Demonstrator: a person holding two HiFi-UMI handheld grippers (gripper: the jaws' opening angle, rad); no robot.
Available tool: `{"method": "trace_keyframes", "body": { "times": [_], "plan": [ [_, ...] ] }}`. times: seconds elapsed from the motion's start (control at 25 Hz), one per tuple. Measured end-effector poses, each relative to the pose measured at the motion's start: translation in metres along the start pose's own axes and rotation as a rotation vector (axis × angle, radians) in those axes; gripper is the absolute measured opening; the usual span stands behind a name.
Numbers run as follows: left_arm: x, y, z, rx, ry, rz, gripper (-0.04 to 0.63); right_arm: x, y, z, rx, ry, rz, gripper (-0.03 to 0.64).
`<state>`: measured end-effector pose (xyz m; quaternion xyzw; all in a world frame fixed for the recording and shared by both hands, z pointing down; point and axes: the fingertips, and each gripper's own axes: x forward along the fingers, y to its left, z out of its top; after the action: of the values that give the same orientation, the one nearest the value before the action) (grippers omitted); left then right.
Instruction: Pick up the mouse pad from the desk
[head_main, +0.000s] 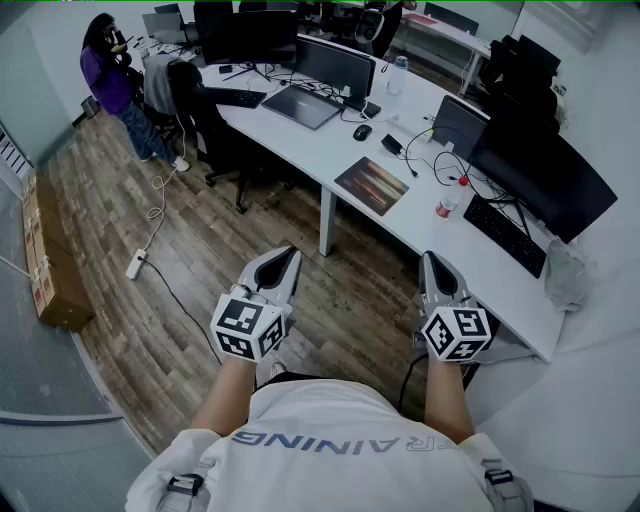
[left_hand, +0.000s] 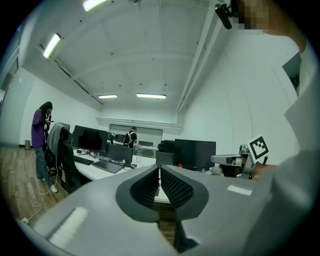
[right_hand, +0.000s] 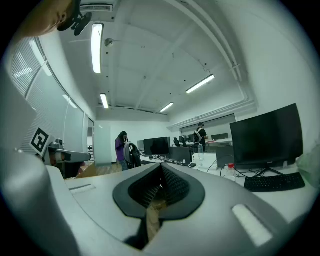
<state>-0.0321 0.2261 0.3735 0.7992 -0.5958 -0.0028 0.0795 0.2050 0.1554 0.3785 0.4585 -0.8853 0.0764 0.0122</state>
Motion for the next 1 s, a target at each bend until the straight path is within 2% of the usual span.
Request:
{"method": "trace_keyframes", "body": {
  "times": [0.6,0.84,1.0],
  "plan": [
    [-0.002,0.011,-0.008,-0.026,0.014,-0.006,0.001,0.003,0.008,-0.008,0.0,0.022,-0.006,0.014],
    [-0.006,0.02,-0.007,-0.03,0.023,-0.014,0.0,0.01,0.019,-0.007,0.09,-0.006,0.019,0.014],
    [-0.011,0.03,-0.007,-0.03,0.026,-0.015,0.0,0.017,0.031,-0.012,0.089,0.003,0.025,0.014]
  ]
}}
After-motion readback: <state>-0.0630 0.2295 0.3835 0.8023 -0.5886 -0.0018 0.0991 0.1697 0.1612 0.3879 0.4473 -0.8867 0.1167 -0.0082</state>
